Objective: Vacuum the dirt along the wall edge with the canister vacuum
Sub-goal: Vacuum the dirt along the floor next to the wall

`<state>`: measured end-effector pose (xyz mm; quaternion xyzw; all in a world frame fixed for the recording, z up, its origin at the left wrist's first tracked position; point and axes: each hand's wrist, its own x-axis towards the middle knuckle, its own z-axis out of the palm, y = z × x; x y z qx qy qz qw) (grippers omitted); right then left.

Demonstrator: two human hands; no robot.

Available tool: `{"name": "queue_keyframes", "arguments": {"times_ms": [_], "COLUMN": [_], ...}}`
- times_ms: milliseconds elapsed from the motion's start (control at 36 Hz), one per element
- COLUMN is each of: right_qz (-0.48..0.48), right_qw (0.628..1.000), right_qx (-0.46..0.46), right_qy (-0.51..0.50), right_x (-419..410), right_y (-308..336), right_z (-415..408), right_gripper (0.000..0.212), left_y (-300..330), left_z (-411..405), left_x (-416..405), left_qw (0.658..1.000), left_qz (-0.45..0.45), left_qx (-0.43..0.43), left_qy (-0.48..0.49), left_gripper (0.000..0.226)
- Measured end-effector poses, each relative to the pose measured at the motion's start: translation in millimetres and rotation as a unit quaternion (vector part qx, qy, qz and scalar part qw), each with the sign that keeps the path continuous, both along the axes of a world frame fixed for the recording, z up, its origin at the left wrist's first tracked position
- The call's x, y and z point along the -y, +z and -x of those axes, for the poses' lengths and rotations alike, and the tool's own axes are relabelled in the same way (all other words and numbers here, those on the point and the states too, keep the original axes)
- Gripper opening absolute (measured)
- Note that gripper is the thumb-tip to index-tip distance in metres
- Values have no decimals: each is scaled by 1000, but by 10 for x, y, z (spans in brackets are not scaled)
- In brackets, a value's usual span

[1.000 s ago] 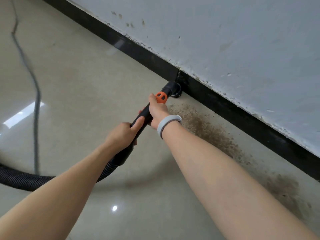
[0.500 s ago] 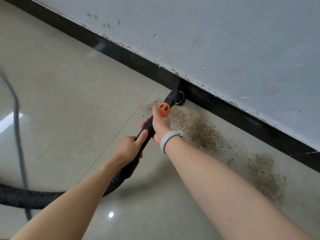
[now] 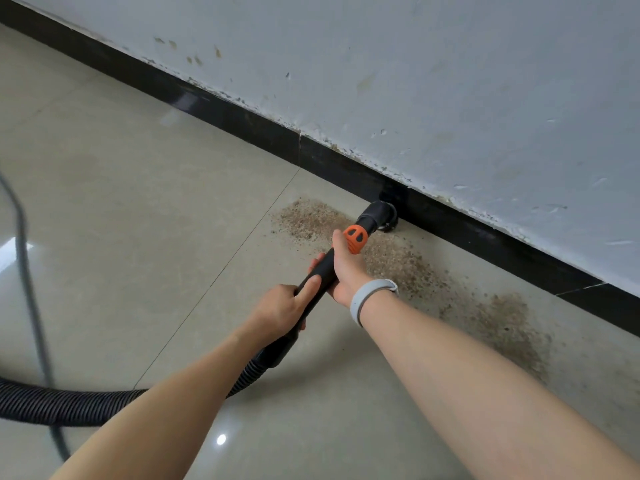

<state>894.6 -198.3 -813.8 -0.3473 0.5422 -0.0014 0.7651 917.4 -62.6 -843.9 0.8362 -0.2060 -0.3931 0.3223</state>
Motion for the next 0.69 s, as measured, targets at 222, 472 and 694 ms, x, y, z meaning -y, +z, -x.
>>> {"name": "queue_keyframes", "arguments": {"times_ms": [222, 472, 694], "right_qz": [-1, 18, -3], "right_qw": [999, 998, 1000], "right_qx": [-23, -41, -4], "right_qy": [-35, -53, 3], "right_x": [114, 196, -88], "right_y": [42, 82, 171], "right_z": [162, 168, -196], "right_gripper": [31, 35, 40], "left_y": [36, 159, 239], "left_z": [117, 126, -53], "left_x": [139, 213, -88], "left_qw": [999, 999, 999], "left_qz": [4, 4, 2], "left_qx": [-24, -16, 13], "left_qy": [-26, -34, 45], "left_gripper": [73, 69, 70]}}
